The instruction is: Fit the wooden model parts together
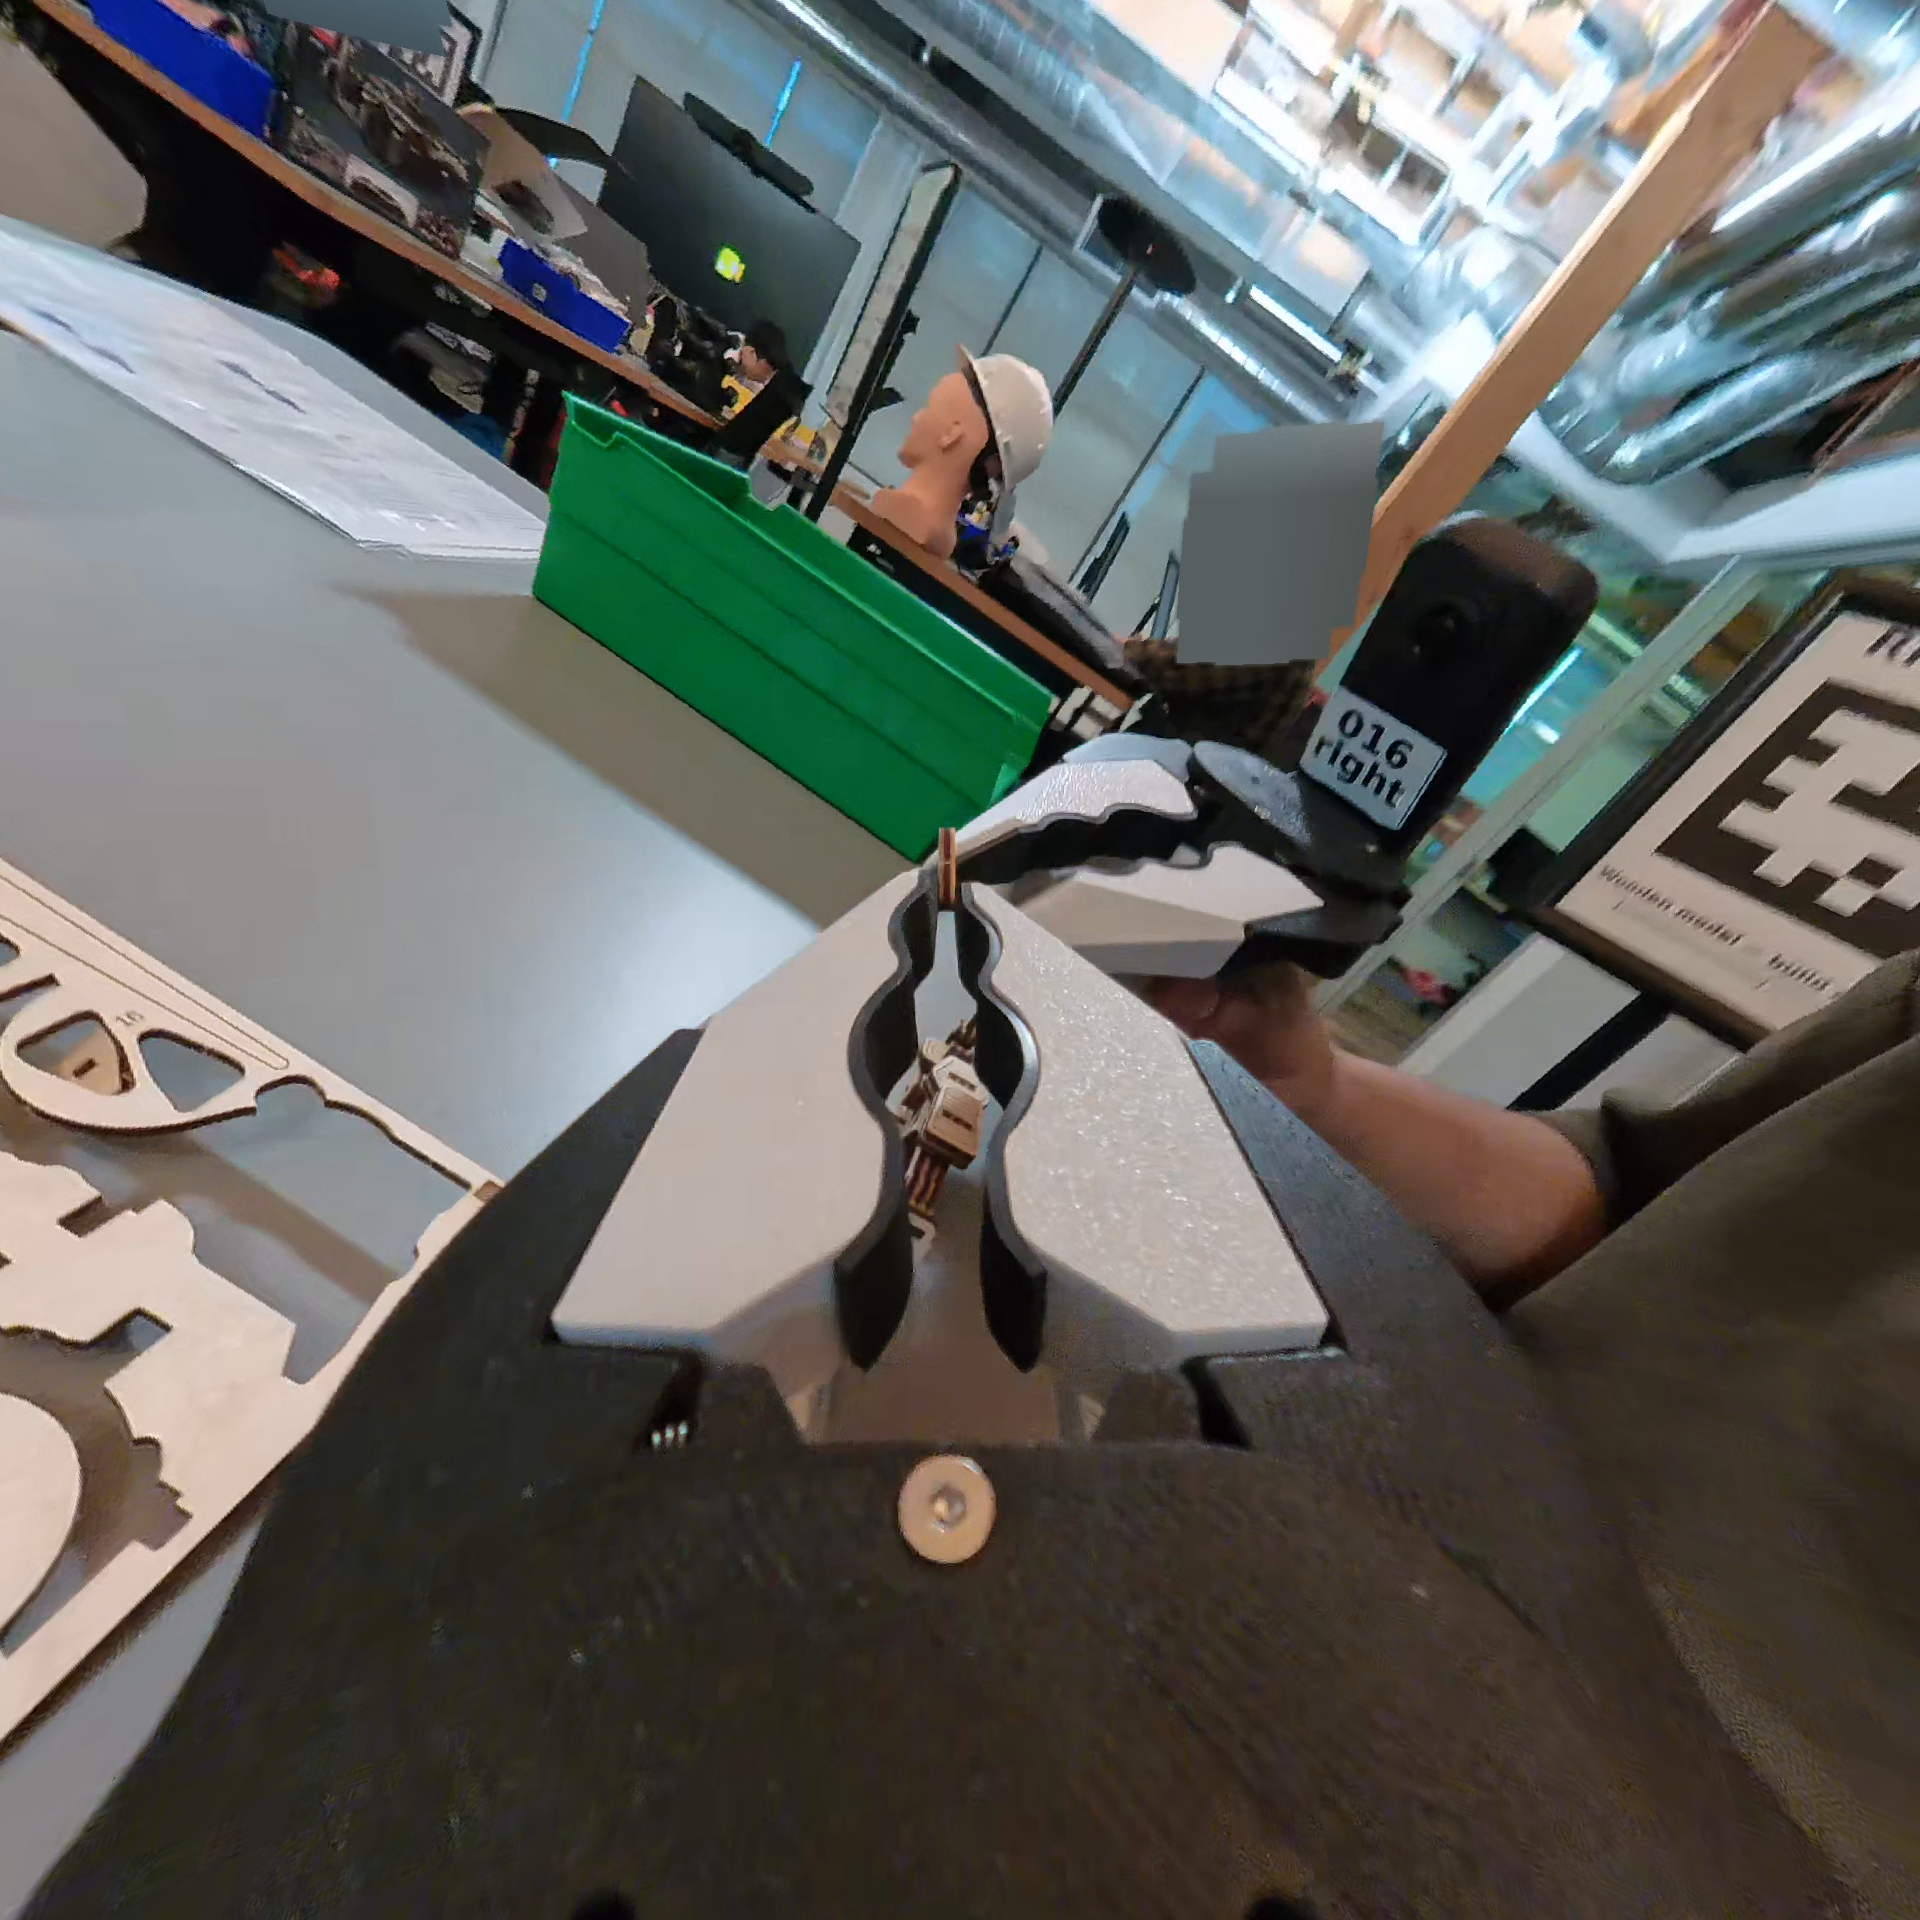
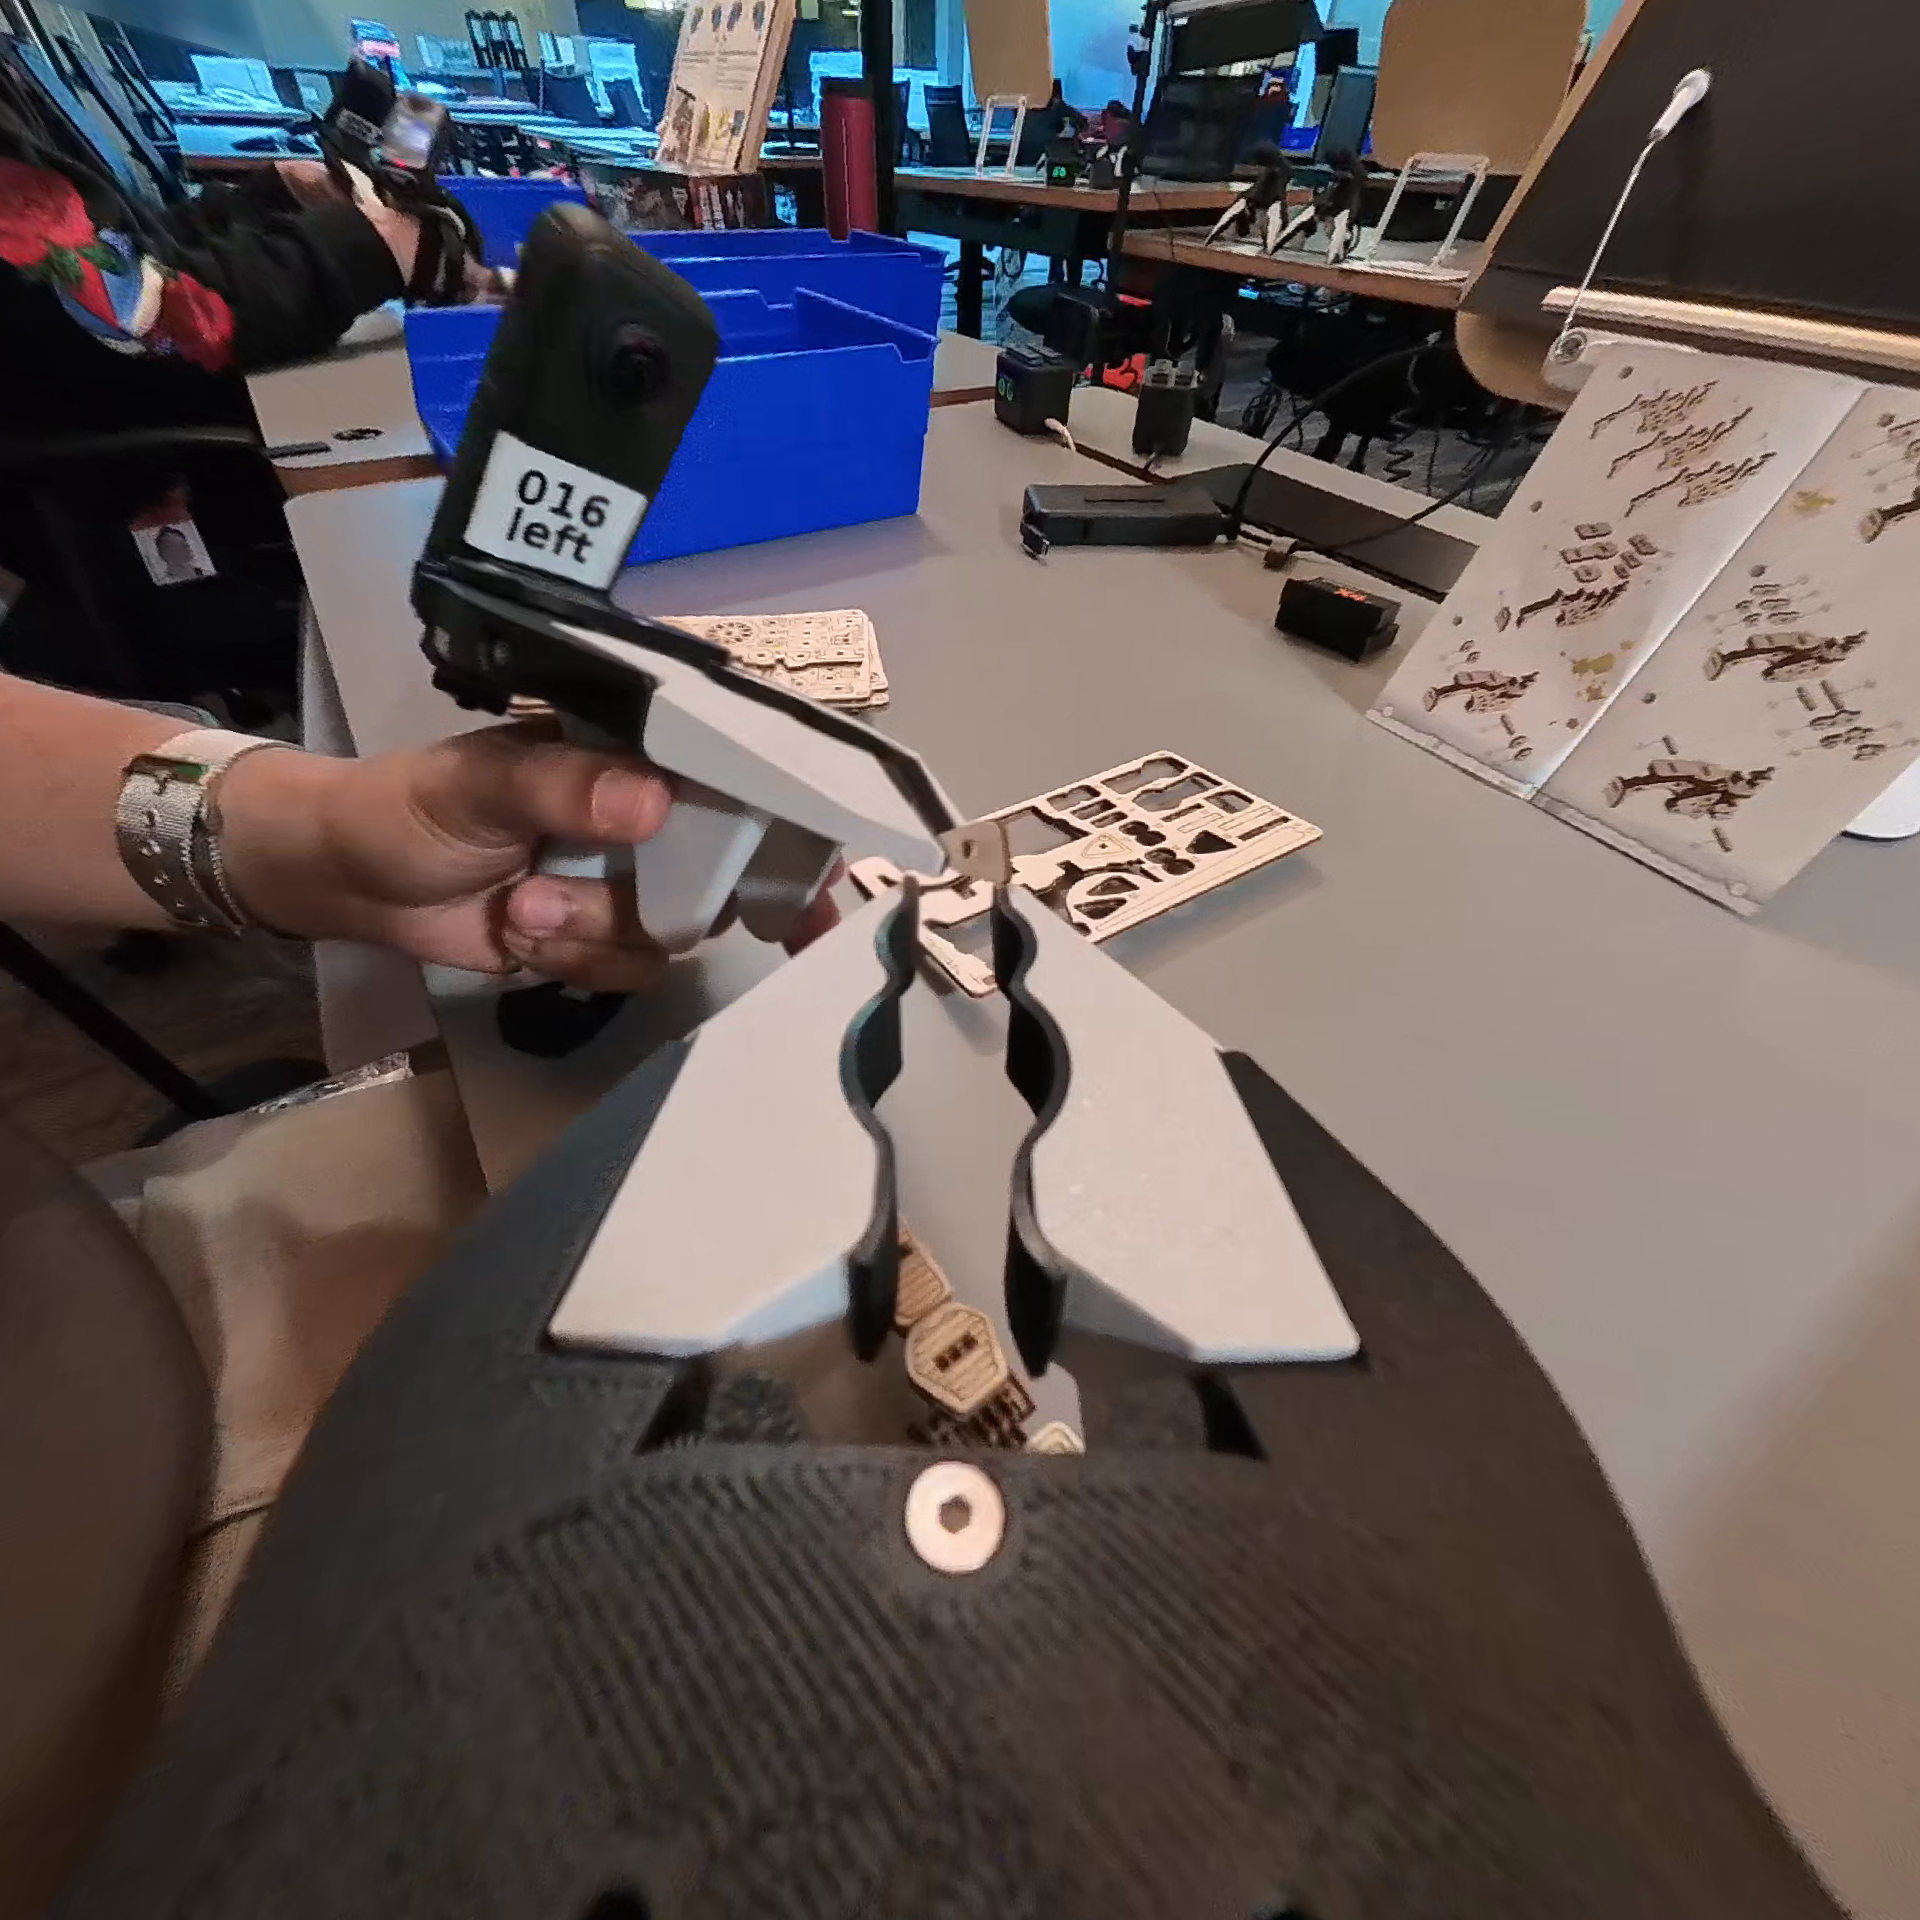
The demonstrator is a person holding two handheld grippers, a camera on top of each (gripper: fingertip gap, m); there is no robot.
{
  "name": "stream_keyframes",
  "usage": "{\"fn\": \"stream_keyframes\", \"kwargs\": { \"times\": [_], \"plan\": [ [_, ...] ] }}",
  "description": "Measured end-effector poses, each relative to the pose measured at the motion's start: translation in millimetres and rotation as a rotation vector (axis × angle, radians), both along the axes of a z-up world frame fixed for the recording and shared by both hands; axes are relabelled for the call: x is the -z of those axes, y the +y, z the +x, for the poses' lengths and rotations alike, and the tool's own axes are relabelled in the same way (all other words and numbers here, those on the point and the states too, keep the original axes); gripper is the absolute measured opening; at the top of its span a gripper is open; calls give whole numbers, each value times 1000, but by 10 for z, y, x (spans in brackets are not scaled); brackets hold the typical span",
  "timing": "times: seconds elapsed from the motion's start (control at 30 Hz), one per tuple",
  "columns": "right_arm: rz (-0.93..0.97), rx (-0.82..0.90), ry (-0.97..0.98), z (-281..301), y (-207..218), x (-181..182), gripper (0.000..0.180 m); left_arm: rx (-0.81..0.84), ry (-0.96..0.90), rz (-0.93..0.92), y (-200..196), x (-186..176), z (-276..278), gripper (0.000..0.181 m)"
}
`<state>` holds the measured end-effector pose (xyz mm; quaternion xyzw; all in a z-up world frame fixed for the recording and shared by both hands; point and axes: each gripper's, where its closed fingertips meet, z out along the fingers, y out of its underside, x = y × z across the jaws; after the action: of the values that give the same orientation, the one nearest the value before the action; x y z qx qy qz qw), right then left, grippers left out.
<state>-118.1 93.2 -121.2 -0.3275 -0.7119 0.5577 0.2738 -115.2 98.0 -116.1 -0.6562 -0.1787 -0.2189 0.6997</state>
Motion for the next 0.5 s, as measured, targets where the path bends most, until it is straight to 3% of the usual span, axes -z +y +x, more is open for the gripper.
{"fn": "stream_keyframes", "kwargs": {
  "times": [0.13,0.5],
  "plan": [
    [57,26,24,-14,52,19,0,13,46,-28,26,30,57,0],
    [75,48,78,-16,83,-34,0,20,54,-72,46,104,74,0]
  ]
}}
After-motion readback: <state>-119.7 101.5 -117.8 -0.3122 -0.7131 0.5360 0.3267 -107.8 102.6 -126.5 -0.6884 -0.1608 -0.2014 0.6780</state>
